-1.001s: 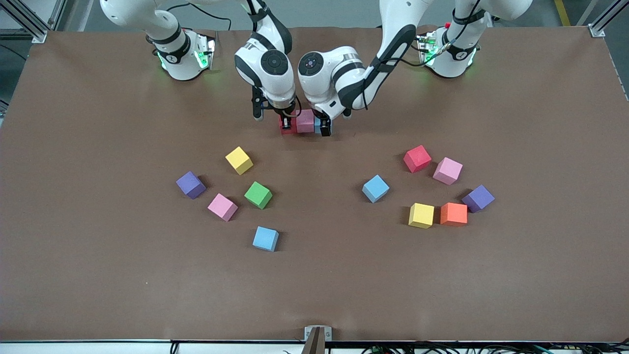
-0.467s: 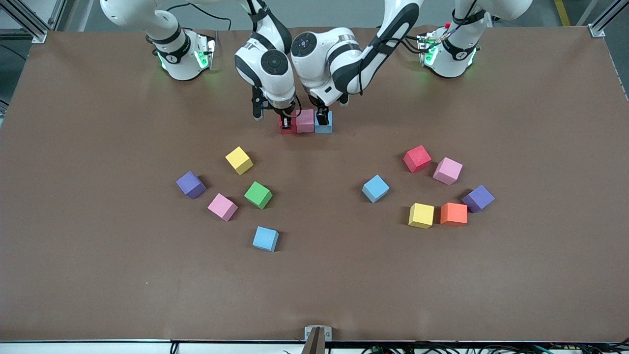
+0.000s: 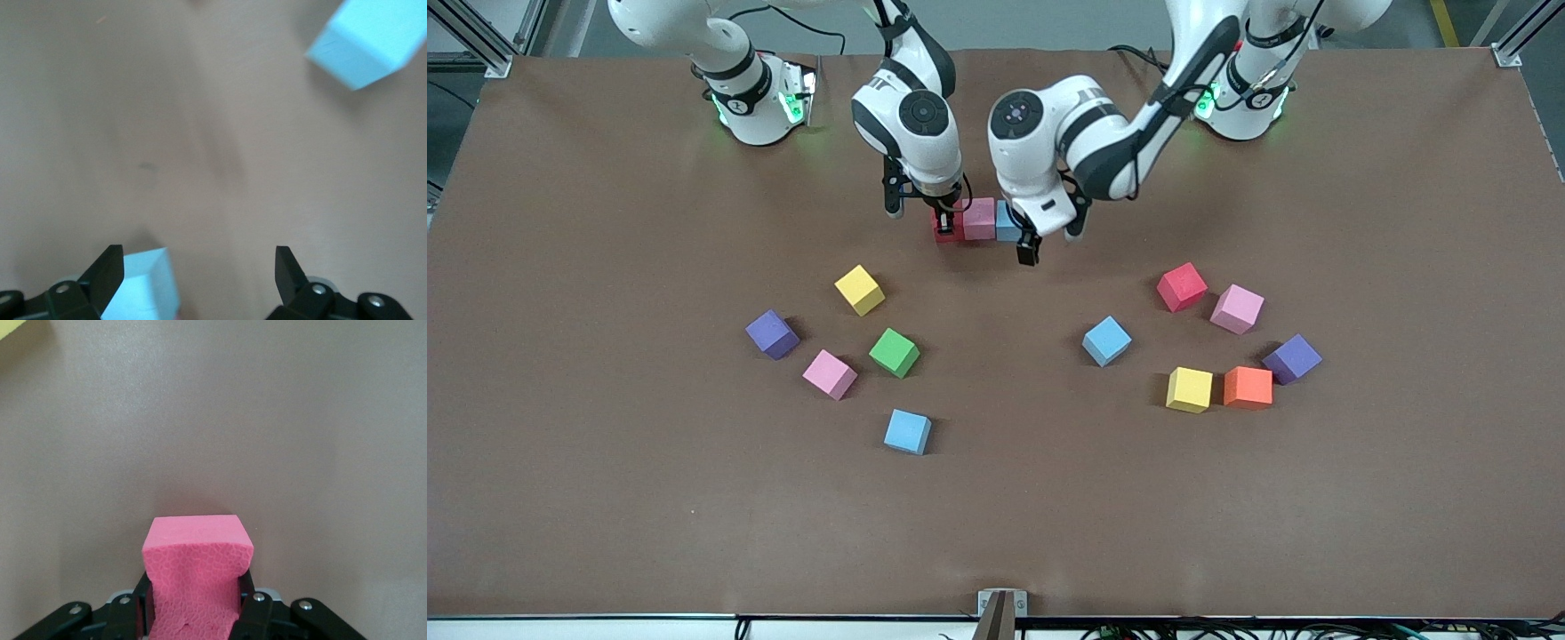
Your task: Arrange 11 blocks into digit 3
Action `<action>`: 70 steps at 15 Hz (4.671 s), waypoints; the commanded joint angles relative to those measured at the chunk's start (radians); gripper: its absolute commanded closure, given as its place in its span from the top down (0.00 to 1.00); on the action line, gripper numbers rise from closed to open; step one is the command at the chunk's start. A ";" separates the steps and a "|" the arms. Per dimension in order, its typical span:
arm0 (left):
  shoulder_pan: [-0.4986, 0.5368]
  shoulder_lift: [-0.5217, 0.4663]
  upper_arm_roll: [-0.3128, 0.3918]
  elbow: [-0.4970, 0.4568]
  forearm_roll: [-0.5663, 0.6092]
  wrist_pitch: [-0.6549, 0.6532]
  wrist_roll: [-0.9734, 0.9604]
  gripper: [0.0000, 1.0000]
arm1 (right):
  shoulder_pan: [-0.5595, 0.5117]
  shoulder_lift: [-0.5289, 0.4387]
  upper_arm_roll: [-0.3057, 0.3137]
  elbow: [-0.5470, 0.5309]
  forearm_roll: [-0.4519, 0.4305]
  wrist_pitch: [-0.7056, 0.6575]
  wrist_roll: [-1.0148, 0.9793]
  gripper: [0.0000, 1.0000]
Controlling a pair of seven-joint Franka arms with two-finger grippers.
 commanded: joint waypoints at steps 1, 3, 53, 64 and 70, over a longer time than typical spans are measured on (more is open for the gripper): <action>0.056 -0.003 -0.006 0.053 0.019 -0.017 0.159 1.00 | 0.011 0.041 -0.003 0.014 0.017 0.021 0.013 0.37; 0.083 -0.003 0.003 0.093 0.021 -0.068 0.337 1.00 | 0.011 0.041 -0.003 0.014 0.017 0.019 0.010 0.52; 0.360 0.199 -0.006 0.015 0.085 0.283 0.801 0.90 | -0.452 -0.145 -0.014 -0.087 -0.015 -0.006 -1.188 1.00; 0.363 0.172 -0.008 0.034 0.067 0.272 0.777 0.46 | -0.458 -0.048 -0.014 -0.101 -0.015 0.131 -1.213 1.00; 0.351 0.155 -0.008 0.126 0.039 0.126 0.784 0.43 | -0.458 -0.042 -0.014 -0.100 -0.003 0.128 -1.197 0.89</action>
